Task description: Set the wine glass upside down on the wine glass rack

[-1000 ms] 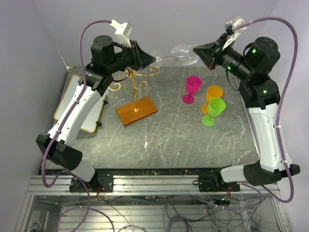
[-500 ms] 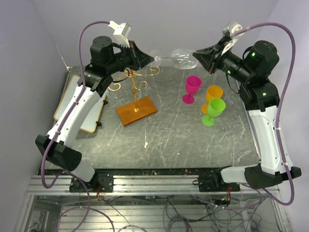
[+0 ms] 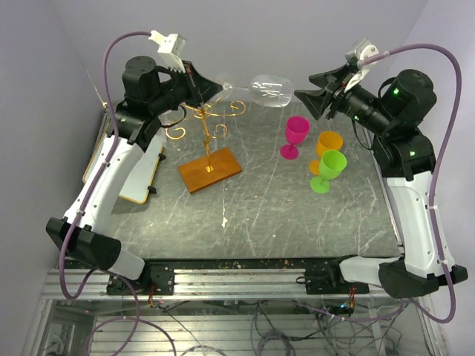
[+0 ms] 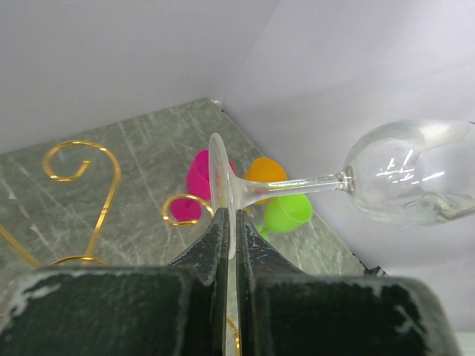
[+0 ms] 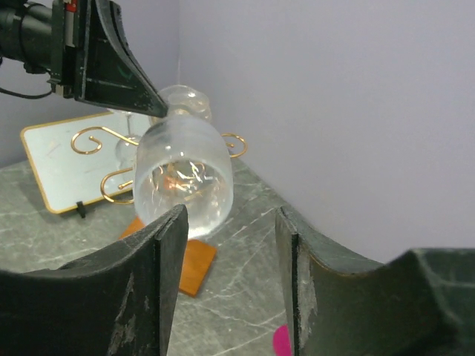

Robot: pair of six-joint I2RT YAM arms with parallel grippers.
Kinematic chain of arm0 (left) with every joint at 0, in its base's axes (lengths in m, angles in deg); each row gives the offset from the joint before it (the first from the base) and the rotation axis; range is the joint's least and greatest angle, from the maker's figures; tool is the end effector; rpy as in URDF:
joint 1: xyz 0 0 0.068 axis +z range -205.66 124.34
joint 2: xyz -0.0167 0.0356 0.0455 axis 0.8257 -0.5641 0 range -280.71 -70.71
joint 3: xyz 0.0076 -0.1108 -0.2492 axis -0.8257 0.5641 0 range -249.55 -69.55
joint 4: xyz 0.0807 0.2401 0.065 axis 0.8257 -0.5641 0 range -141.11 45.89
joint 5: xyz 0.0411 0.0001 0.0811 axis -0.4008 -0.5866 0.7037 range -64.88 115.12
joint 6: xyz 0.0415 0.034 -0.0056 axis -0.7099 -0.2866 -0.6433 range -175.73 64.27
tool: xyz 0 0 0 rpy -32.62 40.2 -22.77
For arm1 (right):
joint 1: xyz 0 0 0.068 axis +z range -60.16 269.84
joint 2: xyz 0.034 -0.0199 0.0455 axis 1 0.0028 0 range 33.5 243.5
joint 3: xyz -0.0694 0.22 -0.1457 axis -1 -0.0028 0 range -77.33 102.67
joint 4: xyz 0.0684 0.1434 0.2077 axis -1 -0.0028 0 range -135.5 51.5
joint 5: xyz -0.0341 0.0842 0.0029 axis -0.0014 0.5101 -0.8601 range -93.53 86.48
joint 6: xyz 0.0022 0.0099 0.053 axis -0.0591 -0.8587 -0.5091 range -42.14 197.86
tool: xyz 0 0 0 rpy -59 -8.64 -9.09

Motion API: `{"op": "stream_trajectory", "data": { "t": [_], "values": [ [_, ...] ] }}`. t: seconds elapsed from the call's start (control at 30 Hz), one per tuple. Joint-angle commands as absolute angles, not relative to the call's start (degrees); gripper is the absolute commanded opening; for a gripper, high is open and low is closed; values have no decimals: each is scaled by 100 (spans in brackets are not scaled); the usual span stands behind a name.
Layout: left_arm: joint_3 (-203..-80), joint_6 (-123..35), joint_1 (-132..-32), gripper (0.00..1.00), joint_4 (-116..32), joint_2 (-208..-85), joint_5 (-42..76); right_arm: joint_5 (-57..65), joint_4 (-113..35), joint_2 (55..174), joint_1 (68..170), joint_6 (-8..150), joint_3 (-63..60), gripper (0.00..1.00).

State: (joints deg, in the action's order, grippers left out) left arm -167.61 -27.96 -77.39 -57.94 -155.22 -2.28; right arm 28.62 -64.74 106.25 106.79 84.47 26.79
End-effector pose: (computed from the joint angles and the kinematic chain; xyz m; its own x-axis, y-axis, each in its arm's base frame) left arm 0.2954 -0.1353 0.4916 -0.3563 -0.3034 -0.8838 0.6670 0.5798 -0.4679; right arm 0.2082 0.0834 0.5537 0.1718 -0.0495 -0.9839 -0.7388 0.6542 -0.1619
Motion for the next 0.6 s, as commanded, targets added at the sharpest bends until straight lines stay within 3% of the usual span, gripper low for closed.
{"op": "stream_trajectory", "data": {
  "t": [0.0,0.4,0.5,0.57],
  "values": [
    [-16912,-2872,-7423,7,-5774,-15245,73,2373,-6519,10370,10609,8644,2637,52],
    [-17154,-4335,-7104,7,-5929,-14823,1979,1127,-6882,9805,10455,9577,1641,59],
    [-17243,-4950,-7104,7,-5865,-14797,2524,1060,-7046,9726,10457,9938,1094,79],
    [-17345,-5431,-7096,7,-5800,-14804,2861,1094,-6887,9493,10458,10096,551,83]
  ]
}}
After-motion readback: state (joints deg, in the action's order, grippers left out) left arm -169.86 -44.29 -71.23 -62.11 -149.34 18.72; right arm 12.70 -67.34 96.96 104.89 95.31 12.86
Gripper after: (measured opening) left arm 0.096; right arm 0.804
